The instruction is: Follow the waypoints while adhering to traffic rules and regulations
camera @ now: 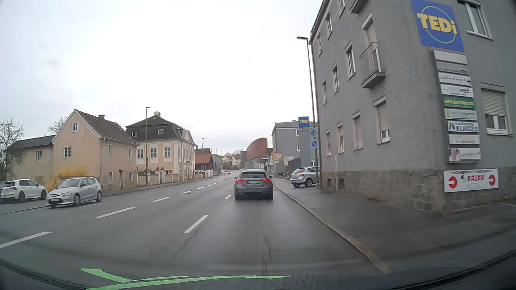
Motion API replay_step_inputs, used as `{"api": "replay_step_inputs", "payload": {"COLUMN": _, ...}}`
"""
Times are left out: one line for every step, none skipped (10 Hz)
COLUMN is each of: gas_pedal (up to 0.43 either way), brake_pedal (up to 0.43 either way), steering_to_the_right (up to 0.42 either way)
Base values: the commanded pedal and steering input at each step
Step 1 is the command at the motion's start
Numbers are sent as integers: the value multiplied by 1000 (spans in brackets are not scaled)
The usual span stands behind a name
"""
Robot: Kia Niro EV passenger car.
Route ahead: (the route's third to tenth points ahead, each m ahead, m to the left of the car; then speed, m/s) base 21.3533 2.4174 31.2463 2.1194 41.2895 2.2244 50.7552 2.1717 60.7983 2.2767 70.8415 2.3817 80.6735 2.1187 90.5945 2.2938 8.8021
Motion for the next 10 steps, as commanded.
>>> {"api": "replay_step_inputs", "payload": {"gas_pedal": 0, "brake_pedal": 79, "steering_to_the_right": -1}}
{"api": "replay_step_inputs", "payload": {"gas_pedal": 0, "brake_pedal": 79, "steering_to_the_right": -1}}
{"api": "replay_step_inputs", "payload": {"gas_pedal": 0, "brake_pedal": 85, "steering_to_the_right": -1}}
{"api": "replay_step_inputs", "payload": {"gas_pedal": 0, "brake_pedal": 85, "steering_to_the_right": -1}}
{"api": "replay_step_inputs", "payload": {"gas_pedal": 0, "brake_pedal": 91, "steering_to_the_right": 0}}
{"api": "replay_step_inputs", "payload": {"gas_pedal": 0, "brake_pedal": 91, "steering_to_the_right": 0}}
{"api": "replay_step_inputs", "payload": {"gas_pedal": 0, "brake_pedal": 91, "steering_to_the_right": 1}}
{"api": "replay_step_inputs", "payload": {"gas_pedal": 0, "brake_pedal": 98, "steering_to_the_right": 1}}
{"api": "replay_step_inputs", "payload": {"gas_pedal": 0, "brake_pedal": 91, "steering_to_the_right": 1}}
{"api": "replay_step_inputs", "payload": {"gas_pedal": 0, "brake_pedal": 85, "steering_to_the_right": 0}}
